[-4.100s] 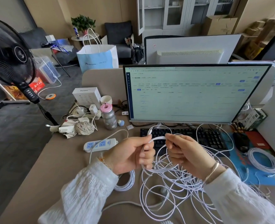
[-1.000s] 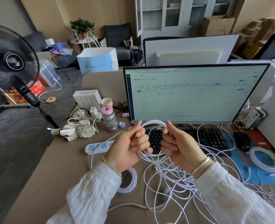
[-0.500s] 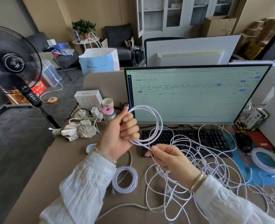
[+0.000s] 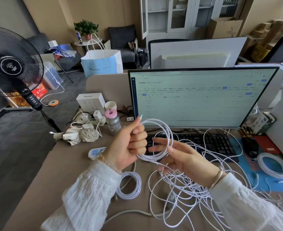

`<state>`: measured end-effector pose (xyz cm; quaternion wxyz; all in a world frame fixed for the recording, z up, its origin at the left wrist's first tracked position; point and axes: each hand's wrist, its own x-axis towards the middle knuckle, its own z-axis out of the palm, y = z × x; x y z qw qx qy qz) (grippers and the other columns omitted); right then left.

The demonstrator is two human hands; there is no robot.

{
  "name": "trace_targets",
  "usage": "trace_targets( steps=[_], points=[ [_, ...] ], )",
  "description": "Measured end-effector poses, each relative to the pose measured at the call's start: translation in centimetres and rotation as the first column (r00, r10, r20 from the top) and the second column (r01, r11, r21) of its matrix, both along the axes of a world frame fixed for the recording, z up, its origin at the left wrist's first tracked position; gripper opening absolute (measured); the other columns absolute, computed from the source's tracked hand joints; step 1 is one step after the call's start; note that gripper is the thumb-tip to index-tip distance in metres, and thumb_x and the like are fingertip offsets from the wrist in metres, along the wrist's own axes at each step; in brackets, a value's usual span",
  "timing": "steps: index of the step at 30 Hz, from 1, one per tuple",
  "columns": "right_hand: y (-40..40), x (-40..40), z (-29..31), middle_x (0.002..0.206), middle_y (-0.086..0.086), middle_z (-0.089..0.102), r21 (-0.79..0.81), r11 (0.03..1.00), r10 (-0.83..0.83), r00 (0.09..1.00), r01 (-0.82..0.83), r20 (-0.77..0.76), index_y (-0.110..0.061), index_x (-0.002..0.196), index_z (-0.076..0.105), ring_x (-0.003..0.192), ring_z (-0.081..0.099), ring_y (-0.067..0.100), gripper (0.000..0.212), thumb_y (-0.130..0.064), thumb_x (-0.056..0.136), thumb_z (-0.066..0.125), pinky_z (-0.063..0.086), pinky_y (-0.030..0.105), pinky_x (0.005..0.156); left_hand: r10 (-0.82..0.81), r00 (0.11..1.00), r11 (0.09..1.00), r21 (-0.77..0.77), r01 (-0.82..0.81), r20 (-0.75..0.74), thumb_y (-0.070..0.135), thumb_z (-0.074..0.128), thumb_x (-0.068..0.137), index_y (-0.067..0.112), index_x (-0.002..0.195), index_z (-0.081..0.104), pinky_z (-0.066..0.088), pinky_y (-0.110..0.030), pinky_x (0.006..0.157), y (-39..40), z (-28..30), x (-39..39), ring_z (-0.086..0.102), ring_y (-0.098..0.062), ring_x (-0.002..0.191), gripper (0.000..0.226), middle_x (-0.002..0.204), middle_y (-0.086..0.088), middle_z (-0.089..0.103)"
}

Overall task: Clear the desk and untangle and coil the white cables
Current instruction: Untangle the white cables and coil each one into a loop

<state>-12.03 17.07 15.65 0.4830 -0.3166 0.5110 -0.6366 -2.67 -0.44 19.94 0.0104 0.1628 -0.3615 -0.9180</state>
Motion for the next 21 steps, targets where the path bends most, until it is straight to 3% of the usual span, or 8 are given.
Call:
trace_targets(
  steps=[3,8,10,13,15,17,19,21],
  points=[
    [-0.6,0.0,-0.1,0.098,0.019,0.071,-0.064,0.988,-0.136,0.99,0.138,0.033,-0.007,0.097,0.071,0.09,0.068,0.031,0.051,-0.053,0.074,0.074,0.056,0.035,0.08,-0.051,0.998,0.995,-0.079,0.054,0.035,0.039,0.047,0.092,0.021,0.053,0.031,0.012,-0.019,0.037,0.1,-0.2,0.0,0.016,-0.005,0.034,0.046,0.043,0.008,0.019],
    [-0.4,-0.2,0.0,0.073,0.02,0.068,-0.088,0.988,-0.111,0.984,0.124,0.14,-0.009,0.065,0.062,0.106,0.063,0.042,0.049,-0.053,0.087,0.059,0.053,0.038,0.087,0.056,0.998,0.942,-0.334,-0.042,0.033,0.041,0.049,0.091,0.019,0.053,0.033,0.027,-0.023,0.048,0.1,-0.9,-0.1,0.018,-0.008,0.038,0.047,0.046,0.007,0.019],
    [-0.8,0.0,0.1,0.059,0.017,0.061,-0.068,0.985,-0.148,0.979,0.158,0.141,-0.007,0.063,0.061,0.098,0.066,0.039,0.055,-0.048,0.094,0.043,0.053,0.038,0.088,0.044,0.997,0.95,-0.312,-0.024,0.057,0.044,0.047,0.092,0.019,0.055,0.036,0.029,-0.022,0.04,0.6,-1.2,-0.1,0.017,-0.007,0.037,0.046,0.046,0.008,0.018],
    [-1.7,0.3,0.4,0.043,0.004,0.035,-0.075,0.959,-0.246,0.931,0.275,0.269,-0.004,0.078,0.059,0.052,0.049,0.025,0.041,-0.038,0.094,0.042,0.054,0.038,0.069,0.01,0.996,0.968,-0.249,0.012,0.087,0.046,0.046,0.092,0.019,0.055,0.038,0.02,-0.019,0.036,1.0,-1.4,-0.1,0.016,-0.006,0.036,0.046,0.047,0.008,0.017],
    [-2.3,0.4,0.6,0.045,-0.002,0.023,-0.063,0.951,-0.266,0.906,0.302,0.328,-0.007,0.076,0.053,0.044,0.027,0.015,0.034,-0.035,0.093,0.044,0.046,0.03,0.053,-0.032,0.998,0.99,-0.132,0.04,0.057,0.043,0.044,0.092,0.018,0.055,0.042,0.021,-0.019,0.037,0.9,-1.4,-0.2,0.018,-0.005,0.036,0.044,0.047,0.008,0.019],
    [-2.8,0.1,0.3,0.048,-0.002,0.025,-0.064,0.939,-0.294,0.884,0.338,0.363,-0.008,0.074,0.053,0.045,0.029,0.014,0.036,-0.039,0.092,0.046,0.042,0.028,0.052,-0.043,0.999,0.997,-0.069,0.043,0.007,0.037,0.044,0.093,0.018,0.057,0.043,0.024,-0.018,0.037,0.7,-1.0,-0.3,0.02,-0.005,0.037,0.04,0.048,0.008,0.02],
    [-3.2,0.1,-0.2,0.059,0.008,0.048,-0.086,0.946,-0.259,0.886,0.313,0.384,-0.004,0.087,0.061,0.058,0.051,0.021,0.053,-0.056,0.085,0.048,0.047,0.033,0.066,-0.003,0.999,0.998,-0.067,0.001,-0.033,0.034,0.045,0.092,0.018,0.057,0.043,0.022,-0.017,0.037,0.5,-0.3,-0.6,0.02,-0.004,0.036,0.039,0.047,0.009,0.021],
    [-3.8,0.5,-0.6,0.104,0.017,0.068,-0.006,0.972,-0.225,0.938,0.235,0.264,-0.003,0.118,0.06,0.101,0.064,0.029,0.078,-0.069,0.082,0.038,0.047,0.04,0.092,0.056,0.995,0.995,-0.079,-0.062,-0.078,0.034,0.045,0.092,0.019,0.059,0.041,0.017,-0.018,0.038,0.1,0.7,-1.0,0.02,-0.003,0.035,0.037,0.047,0.009,0.02]
  ],
)
